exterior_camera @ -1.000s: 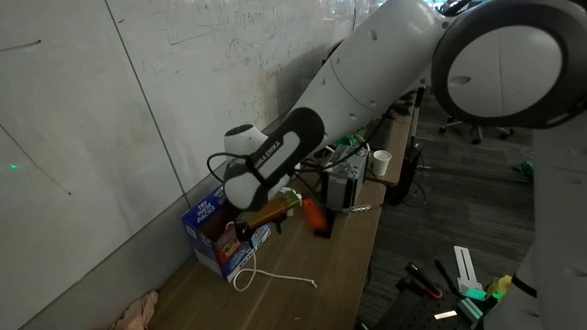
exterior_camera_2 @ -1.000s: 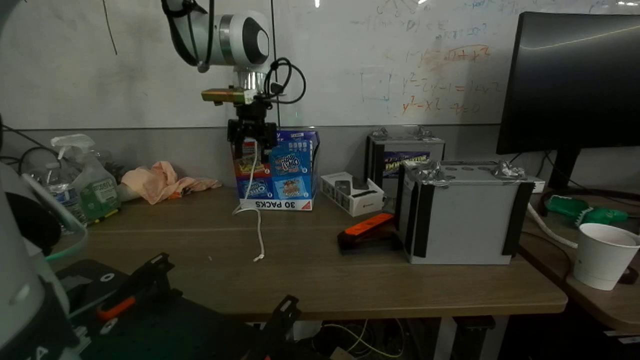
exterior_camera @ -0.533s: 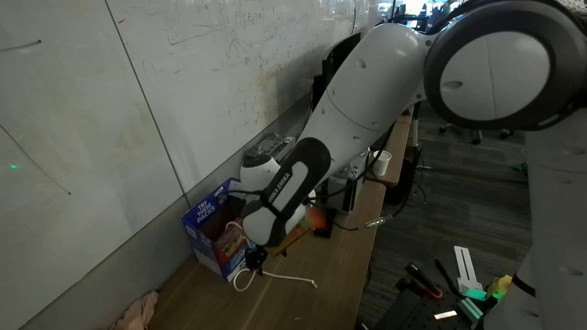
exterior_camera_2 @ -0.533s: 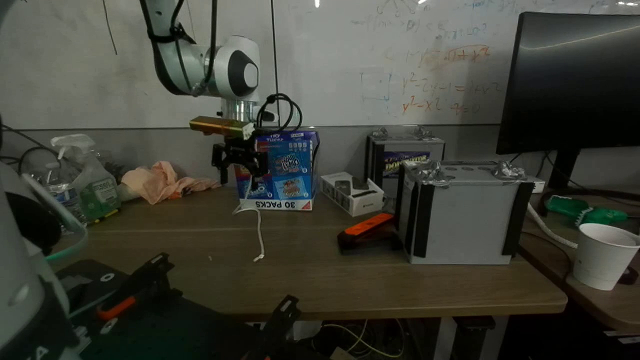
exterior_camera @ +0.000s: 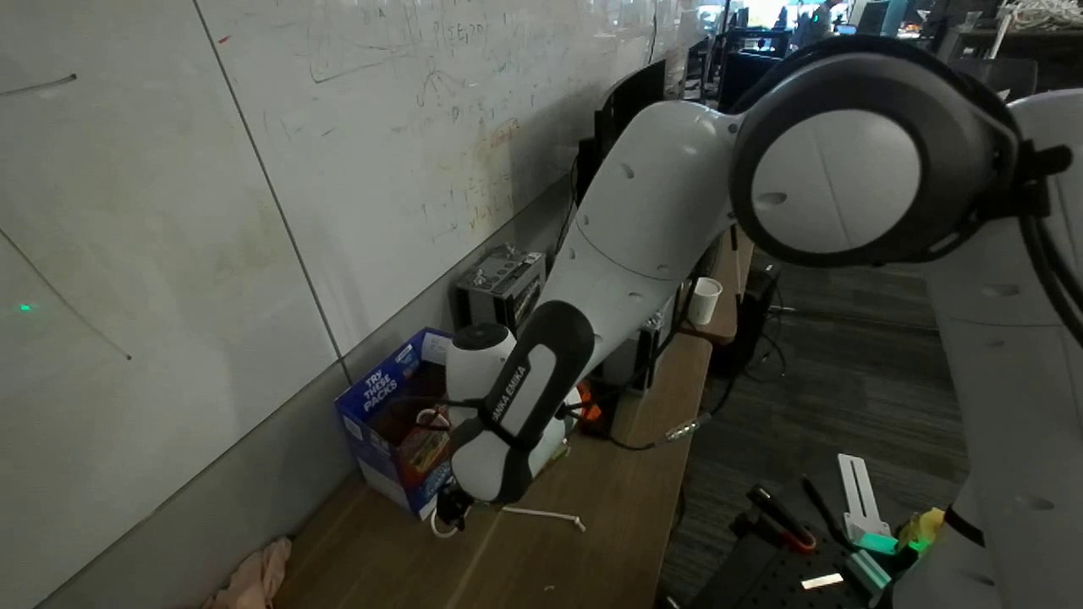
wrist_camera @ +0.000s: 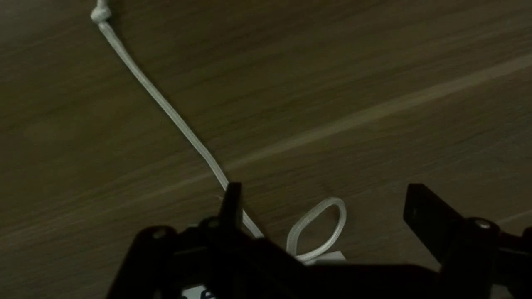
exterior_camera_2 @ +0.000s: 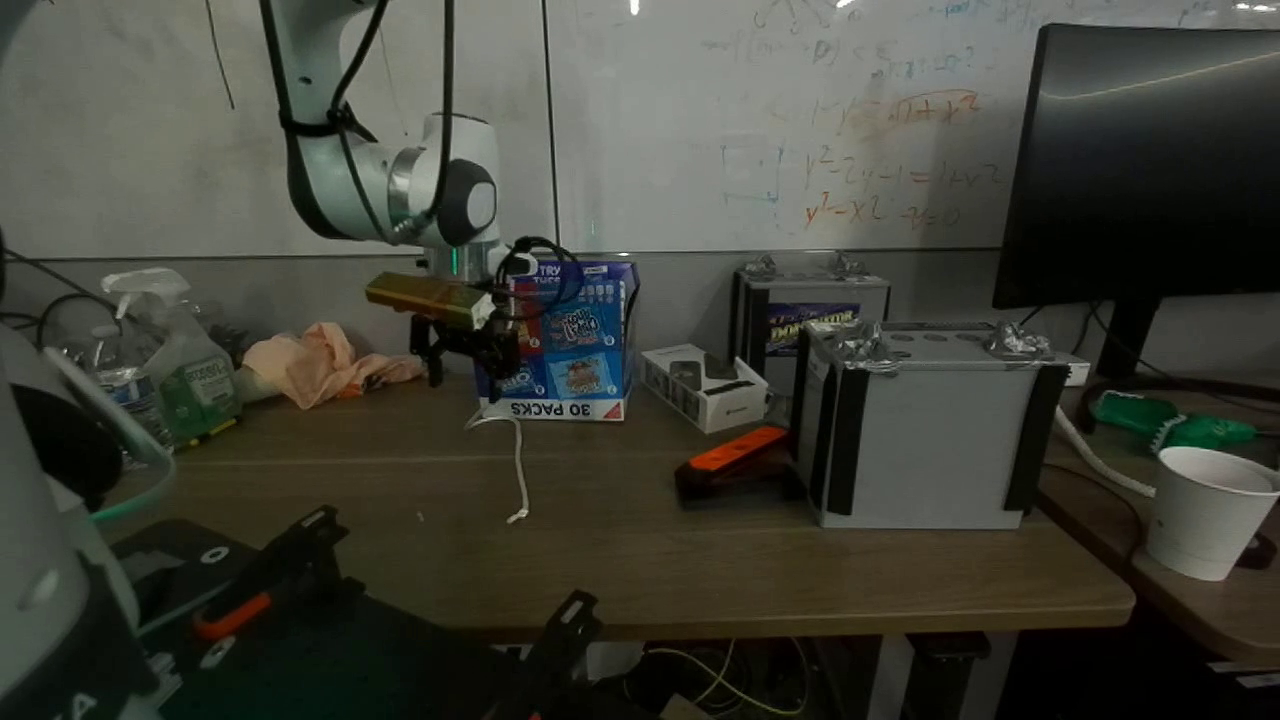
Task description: Put the ropes inside the blue box.
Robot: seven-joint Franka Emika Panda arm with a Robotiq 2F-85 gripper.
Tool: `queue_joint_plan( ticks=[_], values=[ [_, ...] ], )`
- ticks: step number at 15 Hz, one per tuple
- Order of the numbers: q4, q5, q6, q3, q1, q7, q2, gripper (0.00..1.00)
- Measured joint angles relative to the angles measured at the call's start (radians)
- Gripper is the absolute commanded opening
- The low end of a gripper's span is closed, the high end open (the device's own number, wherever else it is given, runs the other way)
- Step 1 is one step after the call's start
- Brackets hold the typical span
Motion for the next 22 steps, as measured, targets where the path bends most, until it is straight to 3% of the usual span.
queue_joint_plan(
  ticks=[15, 21, 22],
  values=[
    [0.128, 0.023, 0.230, 0.023, -0.002, -0.001, 0.236, 1.00],
    [0.177, 0.023, 0.260, 0.023, -0.002, -0.001, 0.289, 1.00],
    [0.182, 0.023, 0.262, 0.023, -0.002, -0.001, 0.294, 0.75]
  ],
)
